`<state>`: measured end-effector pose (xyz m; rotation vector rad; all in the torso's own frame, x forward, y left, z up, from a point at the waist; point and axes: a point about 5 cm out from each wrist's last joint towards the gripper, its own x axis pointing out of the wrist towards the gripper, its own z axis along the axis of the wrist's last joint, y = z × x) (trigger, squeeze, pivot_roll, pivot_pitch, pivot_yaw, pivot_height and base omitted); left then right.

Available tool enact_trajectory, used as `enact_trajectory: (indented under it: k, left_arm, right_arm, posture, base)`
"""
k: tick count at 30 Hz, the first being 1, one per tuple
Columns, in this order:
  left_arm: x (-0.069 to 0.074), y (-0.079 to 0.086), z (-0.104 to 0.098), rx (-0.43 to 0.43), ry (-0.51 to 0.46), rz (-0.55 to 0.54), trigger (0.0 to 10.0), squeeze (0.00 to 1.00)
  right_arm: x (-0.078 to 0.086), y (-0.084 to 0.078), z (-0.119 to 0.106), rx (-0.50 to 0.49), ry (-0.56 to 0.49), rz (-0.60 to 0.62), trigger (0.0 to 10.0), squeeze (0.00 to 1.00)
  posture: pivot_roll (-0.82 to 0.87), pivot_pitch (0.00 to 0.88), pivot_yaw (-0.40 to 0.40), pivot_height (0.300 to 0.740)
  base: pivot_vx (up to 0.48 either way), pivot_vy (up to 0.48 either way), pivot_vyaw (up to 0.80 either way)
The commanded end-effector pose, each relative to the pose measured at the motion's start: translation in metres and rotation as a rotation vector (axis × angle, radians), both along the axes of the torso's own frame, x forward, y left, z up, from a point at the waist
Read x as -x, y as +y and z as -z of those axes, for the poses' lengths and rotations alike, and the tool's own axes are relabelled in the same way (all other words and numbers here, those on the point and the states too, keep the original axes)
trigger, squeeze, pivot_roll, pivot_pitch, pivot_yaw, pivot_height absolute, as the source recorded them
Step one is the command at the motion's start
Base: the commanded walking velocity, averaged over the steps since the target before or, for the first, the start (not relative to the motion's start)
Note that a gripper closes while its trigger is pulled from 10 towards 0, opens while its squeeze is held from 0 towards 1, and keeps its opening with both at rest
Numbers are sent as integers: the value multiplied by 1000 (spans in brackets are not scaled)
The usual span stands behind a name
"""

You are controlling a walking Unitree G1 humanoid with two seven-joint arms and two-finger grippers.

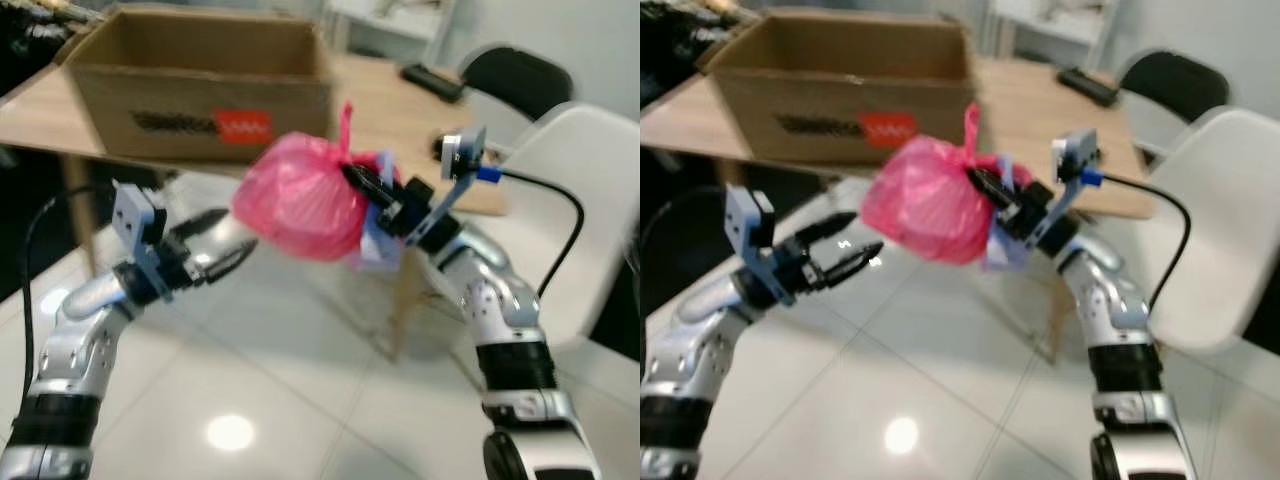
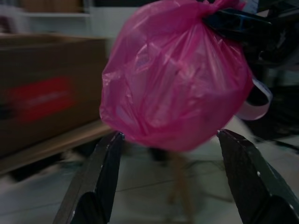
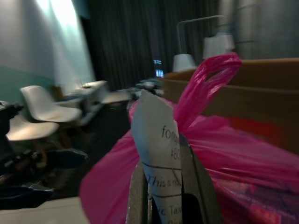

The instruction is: Picking trash to rubbish bin

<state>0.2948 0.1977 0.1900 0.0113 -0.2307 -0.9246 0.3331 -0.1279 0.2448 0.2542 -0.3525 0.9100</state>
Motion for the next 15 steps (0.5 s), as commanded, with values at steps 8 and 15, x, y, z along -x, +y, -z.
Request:
enact_trajectory:
  k: [8, 15]
  left_arm:
    - [0, -2, 1, -4, -10, 4, 10000, 0]
    - [1, -7, 2, 1, -10, 26, 10000, 0]
  right_arm:
    - [6, -3, -18, -8, -79, -39, 10000, 0]
    - [7, -7, -33, -18, -131, -20, 10000, 0]
  posture:
    - [-4, 84, -21, 740]
    - [-6, 85, -23, 740]
  base:
    - [366, 0, 785]
    - [366, 0, 558]
